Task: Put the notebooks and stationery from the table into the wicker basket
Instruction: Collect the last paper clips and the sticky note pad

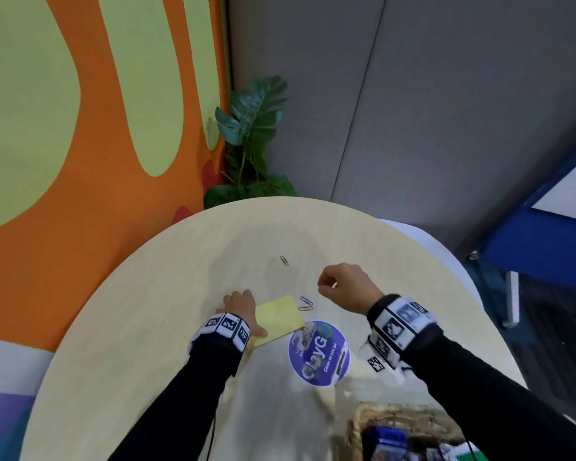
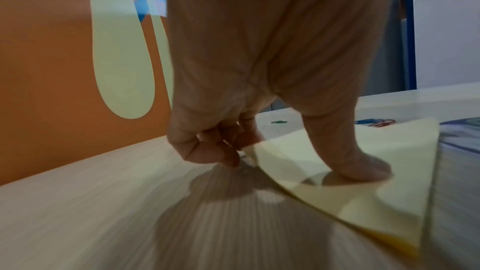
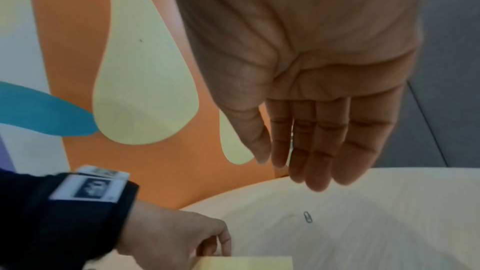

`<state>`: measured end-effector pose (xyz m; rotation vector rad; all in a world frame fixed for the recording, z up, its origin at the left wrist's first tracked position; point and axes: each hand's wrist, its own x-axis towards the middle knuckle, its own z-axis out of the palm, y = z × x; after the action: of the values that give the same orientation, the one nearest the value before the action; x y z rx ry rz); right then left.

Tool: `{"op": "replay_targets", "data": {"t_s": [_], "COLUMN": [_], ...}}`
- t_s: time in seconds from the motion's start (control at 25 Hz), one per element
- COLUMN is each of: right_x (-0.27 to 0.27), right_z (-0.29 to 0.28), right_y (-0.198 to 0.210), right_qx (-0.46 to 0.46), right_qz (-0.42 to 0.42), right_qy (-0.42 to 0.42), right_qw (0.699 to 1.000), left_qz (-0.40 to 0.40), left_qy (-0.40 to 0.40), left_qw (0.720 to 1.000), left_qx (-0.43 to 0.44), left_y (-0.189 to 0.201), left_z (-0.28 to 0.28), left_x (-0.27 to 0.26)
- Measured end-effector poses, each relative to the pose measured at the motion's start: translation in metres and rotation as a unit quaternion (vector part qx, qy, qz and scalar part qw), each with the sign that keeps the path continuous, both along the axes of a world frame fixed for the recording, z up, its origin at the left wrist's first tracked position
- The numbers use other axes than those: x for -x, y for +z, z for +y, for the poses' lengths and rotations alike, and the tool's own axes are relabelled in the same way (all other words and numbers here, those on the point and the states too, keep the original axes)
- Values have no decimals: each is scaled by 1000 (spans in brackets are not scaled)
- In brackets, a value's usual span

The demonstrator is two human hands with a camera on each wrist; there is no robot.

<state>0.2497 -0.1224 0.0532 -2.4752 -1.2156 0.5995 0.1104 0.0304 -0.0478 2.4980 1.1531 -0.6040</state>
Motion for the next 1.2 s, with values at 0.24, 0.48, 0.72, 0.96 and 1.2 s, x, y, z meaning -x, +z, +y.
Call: {"op": "replay_targets", "data": {"t_s": [0.24, 0.48, 0.72, 0.96, 1.2], "right_x": [-26, -40, -53, -40, -3], "right_z": [91, 148, 160, 131, 15], "right_y": [-53, -96, -115, -72, 52], "right_qx": [43, 88, 156, 159, 73], "right_qz": [-5, 2, -56, -92, -59], "right_qy": [-48, -84, -67, 17, 84], "right_qw": [998, 993, 984, 983, 992], "left_qz": [-216, -370, -339, -341, -350], "left_qy": [42, 98, 137, 157, 93], "left_qw": [972, 916, 914, 921, 929], "left_qx": [84, 121, 178, 104, 80], "left_y": [5, 19, -17, 23, 76], "left_z": [-18, -51, -68, -97, -136], "left_x": [38, 140, 223, 216, 174]}}
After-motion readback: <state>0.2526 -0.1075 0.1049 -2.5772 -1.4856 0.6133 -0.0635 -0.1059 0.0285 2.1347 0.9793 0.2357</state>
